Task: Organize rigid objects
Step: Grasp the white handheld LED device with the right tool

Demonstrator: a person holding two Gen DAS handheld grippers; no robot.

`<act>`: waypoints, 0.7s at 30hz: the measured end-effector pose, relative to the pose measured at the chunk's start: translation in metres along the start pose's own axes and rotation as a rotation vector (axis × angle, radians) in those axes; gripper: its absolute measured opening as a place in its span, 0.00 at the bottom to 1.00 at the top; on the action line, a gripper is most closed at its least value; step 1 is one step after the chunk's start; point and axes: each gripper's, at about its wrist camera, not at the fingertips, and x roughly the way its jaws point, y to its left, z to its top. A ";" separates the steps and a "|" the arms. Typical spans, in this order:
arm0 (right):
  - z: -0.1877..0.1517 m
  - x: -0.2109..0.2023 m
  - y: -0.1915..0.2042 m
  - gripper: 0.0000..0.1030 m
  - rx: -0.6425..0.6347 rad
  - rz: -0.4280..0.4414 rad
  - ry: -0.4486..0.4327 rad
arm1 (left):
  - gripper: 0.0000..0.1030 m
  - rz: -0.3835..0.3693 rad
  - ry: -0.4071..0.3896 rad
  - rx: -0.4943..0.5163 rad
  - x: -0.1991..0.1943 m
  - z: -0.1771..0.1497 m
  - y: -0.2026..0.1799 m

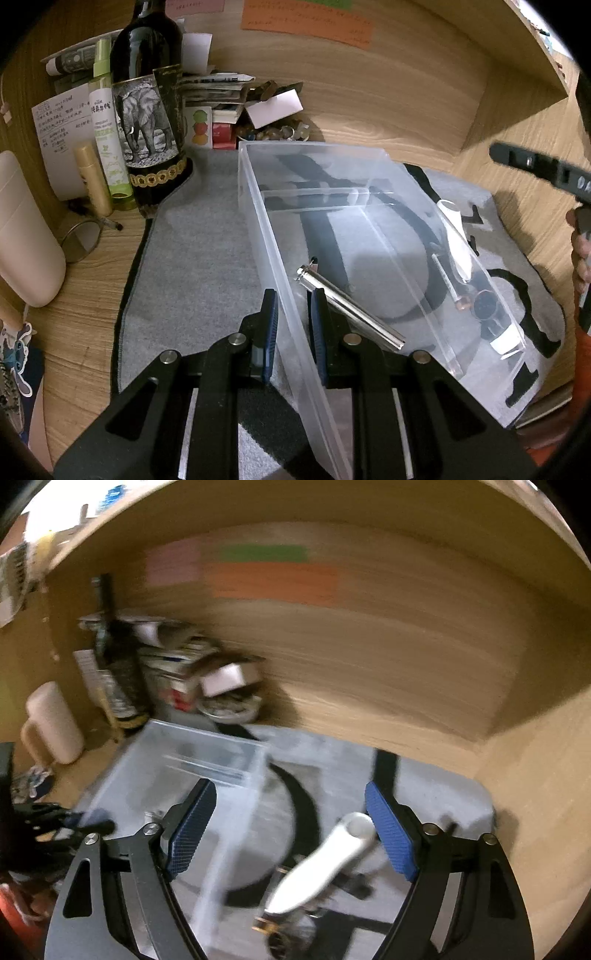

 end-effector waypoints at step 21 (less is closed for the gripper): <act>-0.062 0.123 -0.062 0.72 0.233 0.060 0.339 | 0.17 0.036 0.012 0.002 0.004 0.001 -0.002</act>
